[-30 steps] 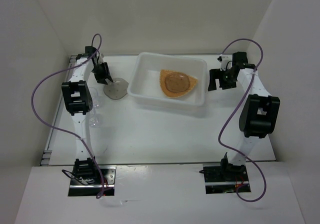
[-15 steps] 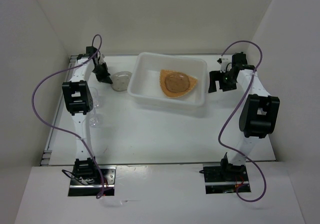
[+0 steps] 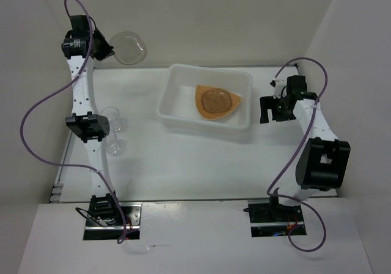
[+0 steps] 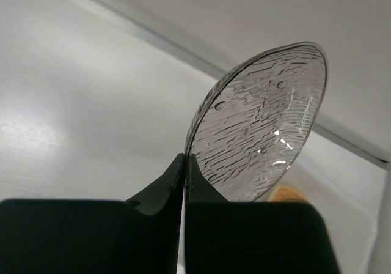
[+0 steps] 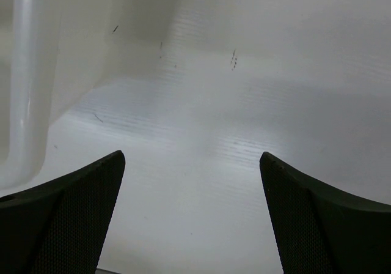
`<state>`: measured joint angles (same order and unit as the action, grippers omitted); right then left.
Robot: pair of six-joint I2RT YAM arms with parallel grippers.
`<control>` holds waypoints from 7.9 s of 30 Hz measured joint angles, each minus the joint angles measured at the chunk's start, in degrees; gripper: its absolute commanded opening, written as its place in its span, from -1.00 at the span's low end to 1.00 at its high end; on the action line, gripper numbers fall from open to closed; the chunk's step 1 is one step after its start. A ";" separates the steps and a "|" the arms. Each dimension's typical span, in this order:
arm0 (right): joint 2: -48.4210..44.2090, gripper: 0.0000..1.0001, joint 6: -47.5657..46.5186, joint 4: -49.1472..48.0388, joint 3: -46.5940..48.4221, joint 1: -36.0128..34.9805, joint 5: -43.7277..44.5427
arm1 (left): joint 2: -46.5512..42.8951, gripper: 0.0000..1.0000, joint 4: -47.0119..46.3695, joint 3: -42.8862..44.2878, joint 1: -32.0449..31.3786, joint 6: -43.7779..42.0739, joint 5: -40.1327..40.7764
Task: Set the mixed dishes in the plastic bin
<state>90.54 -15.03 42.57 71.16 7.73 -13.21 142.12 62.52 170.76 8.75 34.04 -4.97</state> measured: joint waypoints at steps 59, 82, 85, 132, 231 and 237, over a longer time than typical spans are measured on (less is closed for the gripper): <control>-29.31 0.92 0.15 -4.52 -15.45 6.93 18.56 | -21.77 1.00 6.36 -14.10 -2.23 -1.88 13.64; -29.33 0.92 0.20 -5.79 -15.47 6.34 18.86 | -41.00 1.00 -17.77 -85.61 8.72 -2.91 11.85; -29.33 0.92 0.20 -5.86 -15.56 6.34 18.88 | -41.00 0.96 -19.54 -87.93 8.76 -4.04 11.50; -29.46 0.94 0.20 -6.27 -16.31 6.29 19.15 | 3.06 -0.93 -6.32 -4.94 -23.54 -5.27 -5.14; -29.94 0.97 0.61 -7.08 -16.48 1.40 20.11 | -61.70 -1.00 -21.81 -93.22 7.30 7.30 3.37; -29.94 0.97 0.61 -7.08 -16.48 1.40 20.11 | -55.08 -1.00 -29.38 -77.94 -0.15 5.29 -8.66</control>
<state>60.60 -14.41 35.48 54.68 9.13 6.90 87.05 33.15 92.82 8.60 39.33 -13.63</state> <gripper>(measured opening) 0.983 0.014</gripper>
